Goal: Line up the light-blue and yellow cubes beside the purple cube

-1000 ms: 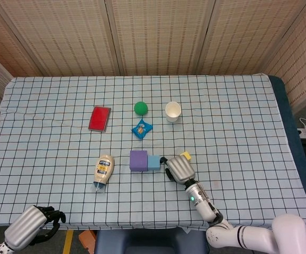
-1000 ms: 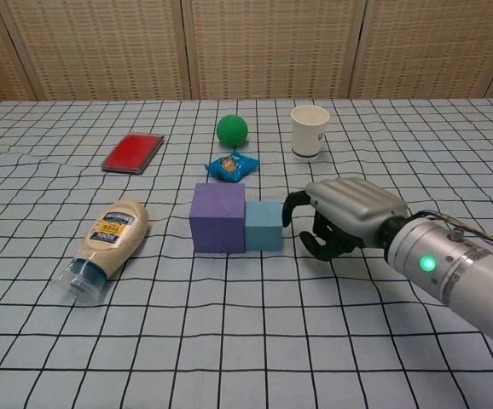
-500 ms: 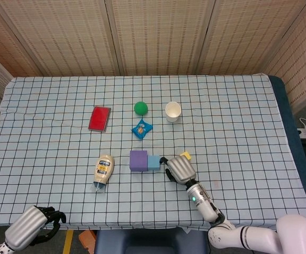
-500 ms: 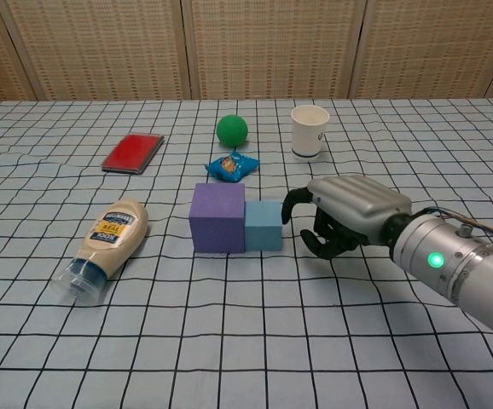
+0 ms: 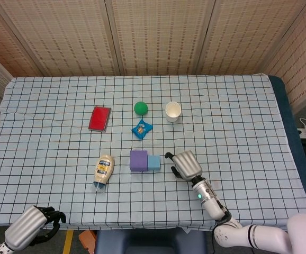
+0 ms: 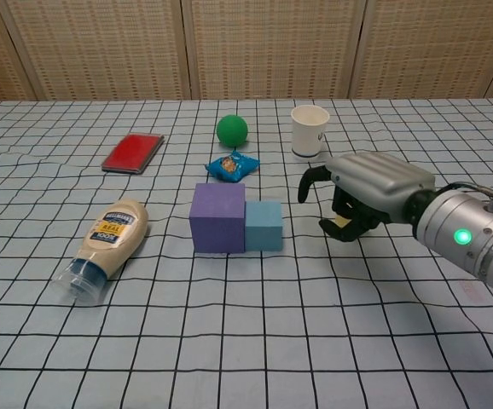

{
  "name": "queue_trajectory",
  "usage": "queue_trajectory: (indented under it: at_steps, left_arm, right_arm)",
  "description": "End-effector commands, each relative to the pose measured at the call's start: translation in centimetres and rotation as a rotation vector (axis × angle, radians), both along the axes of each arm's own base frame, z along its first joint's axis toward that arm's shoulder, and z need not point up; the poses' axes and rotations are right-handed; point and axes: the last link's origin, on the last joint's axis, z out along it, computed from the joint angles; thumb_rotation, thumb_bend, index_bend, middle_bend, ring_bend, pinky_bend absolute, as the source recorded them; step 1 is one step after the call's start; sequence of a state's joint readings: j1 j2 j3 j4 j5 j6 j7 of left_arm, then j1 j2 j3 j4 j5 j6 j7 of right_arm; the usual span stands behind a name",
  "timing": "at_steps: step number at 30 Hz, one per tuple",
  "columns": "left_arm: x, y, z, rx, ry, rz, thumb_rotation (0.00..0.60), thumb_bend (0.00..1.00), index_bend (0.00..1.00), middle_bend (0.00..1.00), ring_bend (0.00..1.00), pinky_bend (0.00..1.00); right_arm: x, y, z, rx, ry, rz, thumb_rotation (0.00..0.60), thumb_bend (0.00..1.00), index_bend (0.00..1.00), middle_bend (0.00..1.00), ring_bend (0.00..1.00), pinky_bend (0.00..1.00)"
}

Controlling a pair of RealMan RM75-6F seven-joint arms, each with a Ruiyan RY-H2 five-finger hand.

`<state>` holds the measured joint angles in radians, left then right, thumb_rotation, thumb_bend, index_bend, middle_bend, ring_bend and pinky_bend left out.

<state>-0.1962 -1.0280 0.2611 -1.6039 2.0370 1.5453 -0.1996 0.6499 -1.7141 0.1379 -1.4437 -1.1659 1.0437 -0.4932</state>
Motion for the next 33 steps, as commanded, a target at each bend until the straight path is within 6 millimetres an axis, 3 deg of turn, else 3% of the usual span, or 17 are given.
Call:
queue_trajectory:
  at_steps: [1, 8, 20, 33]
  left_arm:
    - [0.0, 0.0, 0.0, 0.0, 0.001, 0.0, 0.6, 0.52, 0.49, 0.61, 0.56, 0.78]
    - [0.0, 0.0, -0.1, -0.002, 0.003, 0.0, 0.6, 0.52, 0.49, 0.61, 0.56, 0.78]
    - [0.0, 0.0, -0.1, -0.003, 0.005, 0.001, 0.6, 0.52, 0.49, 0.61, 0.56, 0.78]
    - [-0.1, 0.0, -0.2, -0.004, 0.007, 0.003, 0.6, 0.52, 0.49, 0.61, 0.56, 0.78]
  right_arm:
    - [-0.5, -0.6, 1.0, -0.045, 0.064, 0.012, 0.6, 0.22, 0.33, 0.96, 0.85, 0.89]
    - [-2.2, -1.4, 2.2, -0.099, 0.153, 0.009, 0.6, 0.14, 0.32, 0.96, 0.85, 0.89]
    - [-4.5, -2.2, 2.2, -0.078, 0.196, -0.073, 0.6, 0.14, 0.31, 0.96, 0.85, 0.89]
    - [-5.3, -2.7, 1.5, -0.077, 0.175, -0.09, 0.6, 0.14, 0.36, 0.96, 0.85, 0.89]
